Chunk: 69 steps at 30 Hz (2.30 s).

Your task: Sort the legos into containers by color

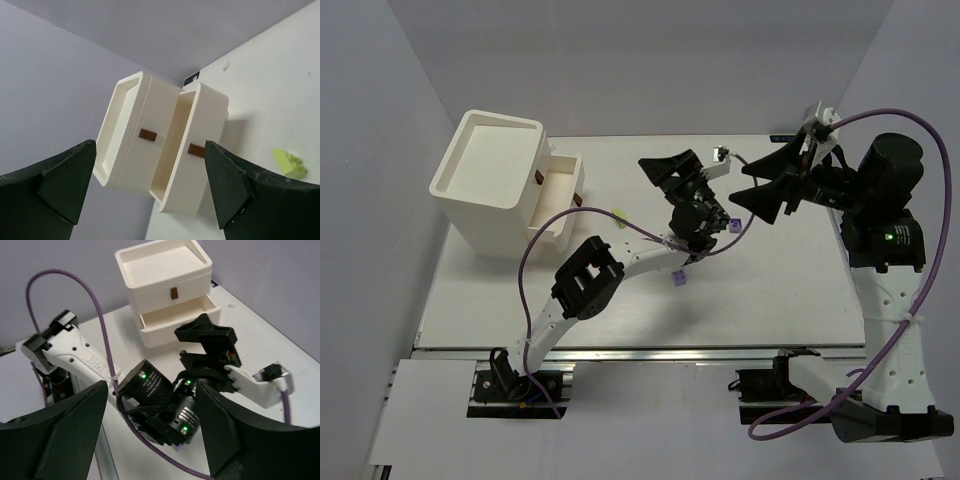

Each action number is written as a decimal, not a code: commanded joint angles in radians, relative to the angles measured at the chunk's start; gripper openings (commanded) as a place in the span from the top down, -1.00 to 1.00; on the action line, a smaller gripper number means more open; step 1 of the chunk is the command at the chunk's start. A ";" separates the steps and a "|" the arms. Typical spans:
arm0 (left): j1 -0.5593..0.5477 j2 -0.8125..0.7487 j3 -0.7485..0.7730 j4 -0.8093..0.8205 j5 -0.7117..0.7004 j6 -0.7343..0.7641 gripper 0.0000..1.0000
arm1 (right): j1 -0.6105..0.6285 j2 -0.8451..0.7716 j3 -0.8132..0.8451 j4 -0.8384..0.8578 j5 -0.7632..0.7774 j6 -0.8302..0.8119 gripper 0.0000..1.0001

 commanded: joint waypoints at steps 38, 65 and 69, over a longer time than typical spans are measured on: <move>-0.004 -0.653 -0.255 -1.541 0.807 -2.087 -0.96 | -0.004 -0.167 -0.005 0.237 0.091 0.139 -0.59; -0.015 -1.047 -0.758 -2.271 1.053 -2.854 -0.55 | 0.002 -0.035 -0.660 0.259 0.087 -0.062 -0.41; -0.015 -1.049 -0.813 -2.230 1.065 -2.862 -0.73 | 0.013 0.002 -0.677 0.245 0.117 -0.114 -0.20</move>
